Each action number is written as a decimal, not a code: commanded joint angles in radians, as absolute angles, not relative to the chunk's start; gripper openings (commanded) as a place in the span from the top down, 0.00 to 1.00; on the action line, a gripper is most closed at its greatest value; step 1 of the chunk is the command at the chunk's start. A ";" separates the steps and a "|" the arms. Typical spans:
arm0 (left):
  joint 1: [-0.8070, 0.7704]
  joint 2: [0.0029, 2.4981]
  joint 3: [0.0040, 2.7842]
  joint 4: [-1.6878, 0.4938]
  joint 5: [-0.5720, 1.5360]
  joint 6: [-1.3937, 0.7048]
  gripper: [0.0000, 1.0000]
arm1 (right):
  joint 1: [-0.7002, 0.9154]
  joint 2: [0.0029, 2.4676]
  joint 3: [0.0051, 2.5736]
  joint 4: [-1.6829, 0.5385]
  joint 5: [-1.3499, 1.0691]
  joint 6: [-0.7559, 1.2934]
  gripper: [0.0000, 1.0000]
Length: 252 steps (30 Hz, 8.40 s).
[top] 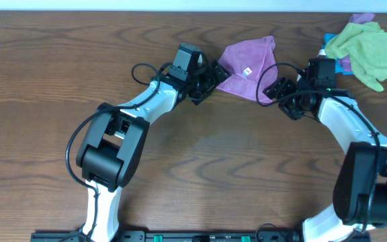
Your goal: Fold the cloth
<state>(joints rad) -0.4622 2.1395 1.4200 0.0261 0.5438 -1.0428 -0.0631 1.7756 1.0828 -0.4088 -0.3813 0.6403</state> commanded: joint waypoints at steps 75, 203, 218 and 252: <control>-0.510 2.296 1.441 0.319 0.330 -1.308 0.42 | -0.055 1.786 1.077 -0.390 -0.393 0.657 0.29; -0.139 1.946 1.443 -1.013 0.347 -0.368 0.94 | 0.230 1.505 0.857 -0.507 -0.356 0.454 0.99; -0.173 1.858 1.442 -1.168 0.304 -0.355 0.94 | 0.229 1.270 0.857 -0.603 -0.324 0.440 0.99; -0.176 1.480 1.443 -1.200 0.320 -0.519 0.94 | 0.229 1.187 1.101 -0.679 -0.294 0.454 0.99</control>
<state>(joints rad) -0.1806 1.4773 1.4456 -1.2312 0.3630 -0.4900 0.2359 1.1820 1.0874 -0.7090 -0.3836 0.4625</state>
